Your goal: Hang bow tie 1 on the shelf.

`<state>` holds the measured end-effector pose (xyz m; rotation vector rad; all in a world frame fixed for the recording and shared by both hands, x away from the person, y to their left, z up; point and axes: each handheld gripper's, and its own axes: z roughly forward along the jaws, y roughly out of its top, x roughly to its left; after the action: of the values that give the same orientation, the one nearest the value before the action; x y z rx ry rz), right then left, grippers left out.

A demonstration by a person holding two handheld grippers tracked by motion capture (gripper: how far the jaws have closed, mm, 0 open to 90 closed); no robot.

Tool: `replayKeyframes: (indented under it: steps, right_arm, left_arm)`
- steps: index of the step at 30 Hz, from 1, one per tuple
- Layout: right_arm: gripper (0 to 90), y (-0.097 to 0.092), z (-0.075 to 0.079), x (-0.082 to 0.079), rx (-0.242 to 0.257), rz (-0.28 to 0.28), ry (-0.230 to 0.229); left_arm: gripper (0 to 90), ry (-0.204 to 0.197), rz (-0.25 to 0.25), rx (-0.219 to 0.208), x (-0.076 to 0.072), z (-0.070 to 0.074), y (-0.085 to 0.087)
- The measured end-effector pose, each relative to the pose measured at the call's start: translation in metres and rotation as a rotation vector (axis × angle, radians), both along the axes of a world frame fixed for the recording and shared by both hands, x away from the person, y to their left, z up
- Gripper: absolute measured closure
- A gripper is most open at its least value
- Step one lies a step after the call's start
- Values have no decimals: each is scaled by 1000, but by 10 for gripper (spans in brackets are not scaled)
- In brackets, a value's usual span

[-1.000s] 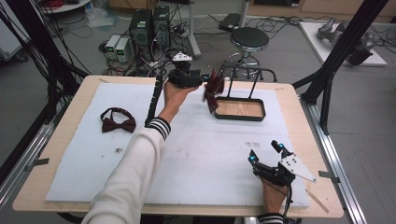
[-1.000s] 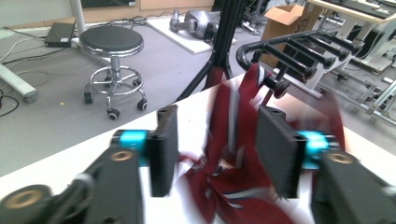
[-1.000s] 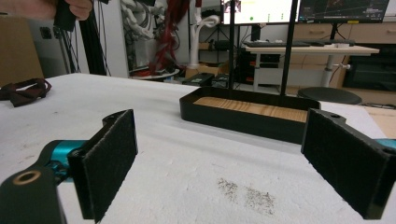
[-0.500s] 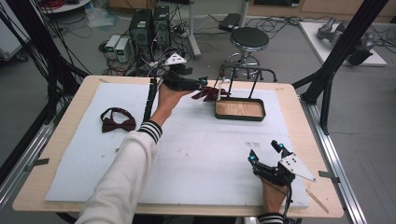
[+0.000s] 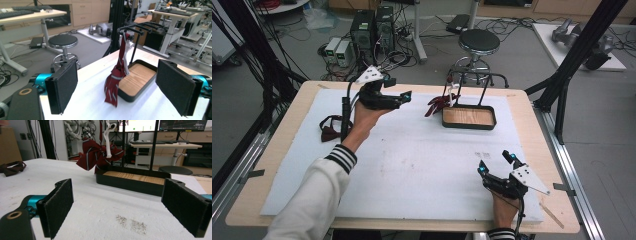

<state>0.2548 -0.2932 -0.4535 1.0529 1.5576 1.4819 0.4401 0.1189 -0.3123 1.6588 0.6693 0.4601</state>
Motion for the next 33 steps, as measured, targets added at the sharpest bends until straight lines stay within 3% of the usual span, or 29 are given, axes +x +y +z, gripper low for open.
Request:
replayKeyframes:
  steps: [1,7,8,10,33]
  right_arm:
    - [98,0,0,0,-3,-1,1]
    - [98,0,0,0,-7,2,-4]
    - [98,0,0,0,-6,2,-5]
    - [98,0,0,0,-5,2,-4]
    - [98,0,0,-1,-3,3,-7]
  left_arm:
    - [185,-16,4,-7,-12,-1,16]
    - [186,-43,27,-1,-33,-5,43]
    - [186,-62,31,31,-43,-7,51]
    - [186,-72,27,41,-52,-9,57]
    - [184,-116,54,-36,-113,-17,87]
